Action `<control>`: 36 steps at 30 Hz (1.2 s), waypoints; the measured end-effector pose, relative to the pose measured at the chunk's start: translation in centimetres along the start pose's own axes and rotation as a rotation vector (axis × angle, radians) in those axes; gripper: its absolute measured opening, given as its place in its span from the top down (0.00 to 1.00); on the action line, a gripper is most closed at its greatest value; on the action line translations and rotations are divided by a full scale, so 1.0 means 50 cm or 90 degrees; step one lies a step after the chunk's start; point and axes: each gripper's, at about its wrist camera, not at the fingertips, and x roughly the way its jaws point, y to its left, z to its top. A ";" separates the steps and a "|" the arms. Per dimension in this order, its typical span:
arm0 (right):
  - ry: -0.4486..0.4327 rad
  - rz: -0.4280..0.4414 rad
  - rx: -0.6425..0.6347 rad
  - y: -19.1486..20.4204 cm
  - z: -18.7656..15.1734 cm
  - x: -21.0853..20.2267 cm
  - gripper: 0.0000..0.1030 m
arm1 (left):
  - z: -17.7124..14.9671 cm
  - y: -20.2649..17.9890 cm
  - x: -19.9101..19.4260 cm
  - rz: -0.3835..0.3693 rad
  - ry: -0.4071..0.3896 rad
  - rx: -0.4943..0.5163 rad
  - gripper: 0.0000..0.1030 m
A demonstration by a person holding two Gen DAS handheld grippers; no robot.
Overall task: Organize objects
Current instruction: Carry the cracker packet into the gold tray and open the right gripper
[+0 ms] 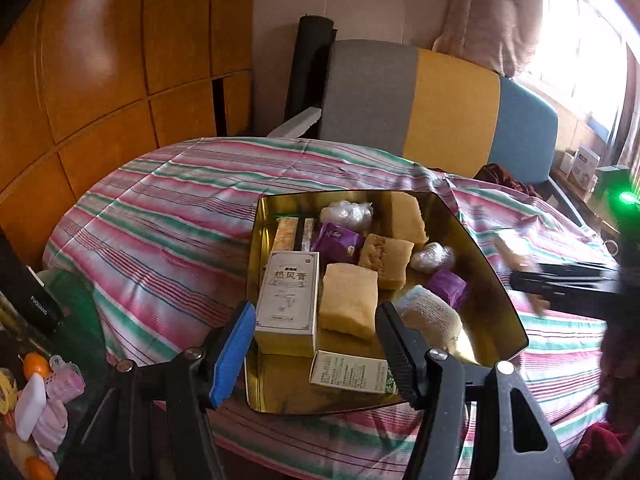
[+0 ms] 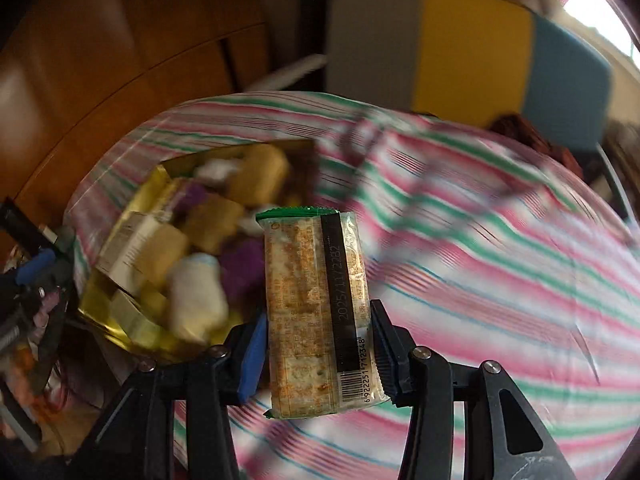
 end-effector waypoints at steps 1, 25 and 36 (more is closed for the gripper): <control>0.006 0.005 -0.002 0.016 0.009 0.016 0.53 | -0.001 0.003 0.000 0.001 0.001 -0.001 0.39; -0.009 0.019 -0.018 0.121 0.041 0.083 0.31 | 0.020 0.025 -0.038 0.113 -0.055 -0.032 0.32; -0.137 -0.050 0.020 0.131 -0.068 -0.043 0.23 | 0.011 0.005 -0.058 0.048 -0.055 -0.066 0.34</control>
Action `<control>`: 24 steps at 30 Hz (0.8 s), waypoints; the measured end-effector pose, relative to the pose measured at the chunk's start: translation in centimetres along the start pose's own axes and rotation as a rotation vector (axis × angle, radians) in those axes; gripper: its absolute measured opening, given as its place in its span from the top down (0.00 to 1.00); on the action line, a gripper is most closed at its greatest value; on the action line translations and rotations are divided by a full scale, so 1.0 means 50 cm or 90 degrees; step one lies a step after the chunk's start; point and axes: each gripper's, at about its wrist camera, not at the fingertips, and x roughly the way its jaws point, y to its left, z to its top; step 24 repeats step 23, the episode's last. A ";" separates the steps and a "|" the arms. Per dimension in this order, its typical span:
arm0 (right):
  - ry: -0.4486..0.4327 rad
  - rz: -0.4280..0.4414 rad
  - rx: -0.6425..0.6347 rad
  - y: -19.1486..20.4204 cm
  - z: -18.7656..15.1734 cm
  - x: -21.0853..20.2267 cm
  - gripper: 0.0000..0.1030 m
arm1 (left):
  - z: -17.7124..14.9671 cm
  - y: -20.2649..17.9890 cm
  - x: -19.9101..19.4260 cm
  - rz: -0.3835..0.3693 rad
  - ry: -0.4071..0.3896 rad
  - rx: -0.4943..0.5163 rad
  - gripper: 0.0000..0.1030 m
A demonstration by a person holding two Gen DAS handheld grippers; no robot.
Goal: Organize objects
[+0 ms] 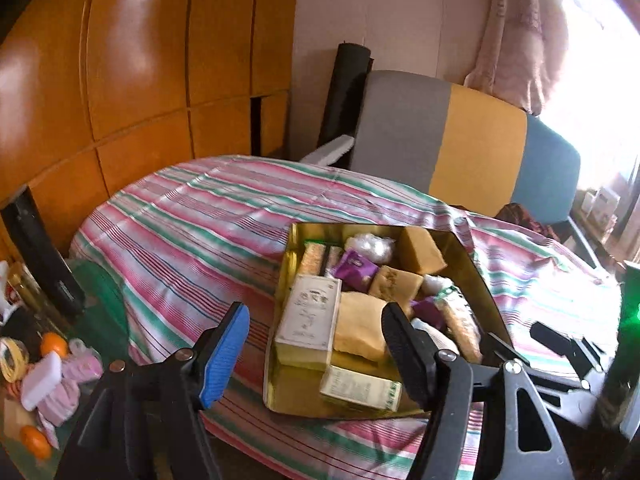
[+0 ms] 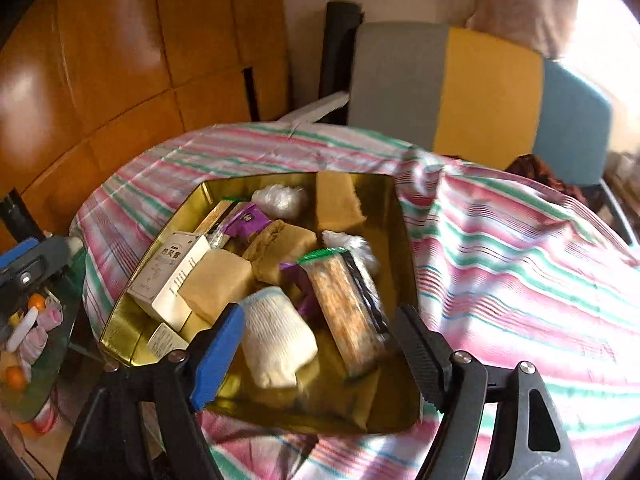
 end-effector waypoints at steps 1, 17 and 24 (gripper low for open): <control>-0.011 -0.004 0.011 -0.005 -0.009 -0.015 0.21 | -0.003 -0.004 0.001 -0.004 0.003 0.001 0.35; -0.021 -0.019 0.021 -0.016 -0.051 -0.042 0.17 | -0.025 -0.028 0.004 -0.016 0.013 0.032 0.39; -0.016 -0.019 0.021 -0.013 -0.053 -0.034 0.17 | -0.025 -0.024 0.013 -0.017 0.018 0.034 0.44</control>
